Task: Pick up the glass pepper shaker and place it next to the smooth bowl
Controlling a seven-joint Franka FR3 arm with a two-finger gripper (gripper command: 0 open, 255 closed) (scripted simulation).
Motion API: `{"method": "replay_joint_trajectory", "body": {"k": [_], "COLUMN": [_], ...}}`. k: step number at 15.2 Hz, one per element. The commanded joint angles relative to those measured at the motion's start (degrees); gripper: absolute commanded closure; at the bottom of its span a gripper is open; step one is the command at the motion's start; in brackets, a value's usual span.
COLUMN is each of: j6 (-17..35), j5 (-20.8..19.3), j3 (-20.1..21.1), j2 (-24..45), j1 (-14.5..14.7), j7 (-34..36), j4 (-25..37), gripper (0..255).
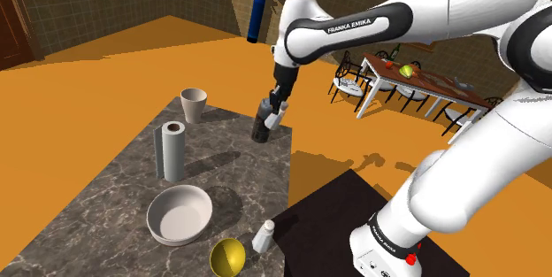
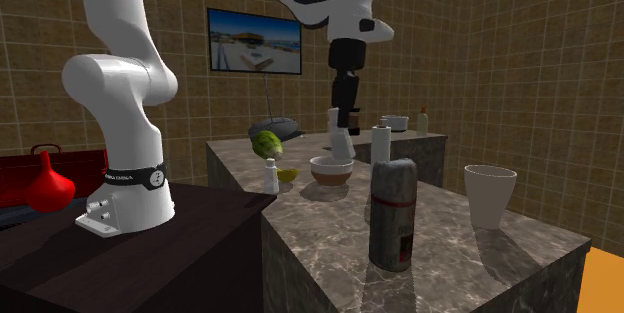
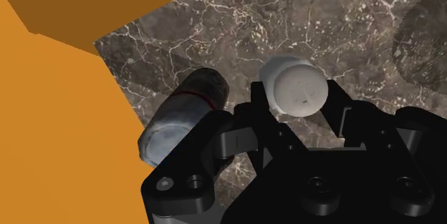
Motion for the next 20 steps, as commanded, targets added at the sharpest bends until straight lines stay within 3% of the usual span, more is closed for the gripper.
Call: {"method": "replay_joint_trajectory", "body": {"k": [1,10,18,20], "j6": [0.1,-0.6,-1.5,0.0], "j5": [0.4,2.9,4.0,3.8], "j3": [1.5,8.8,16.0,16.0], "j2": [-0.5,-1.9,1.5,2.2], "j1": [1.3,7.4,13.3,13.3], "j7": [2.6,14.7,27.3,27.5], "j4": [-0.7,-1.8,2.2,1.3], "gripper": [255,255,255,255]}}
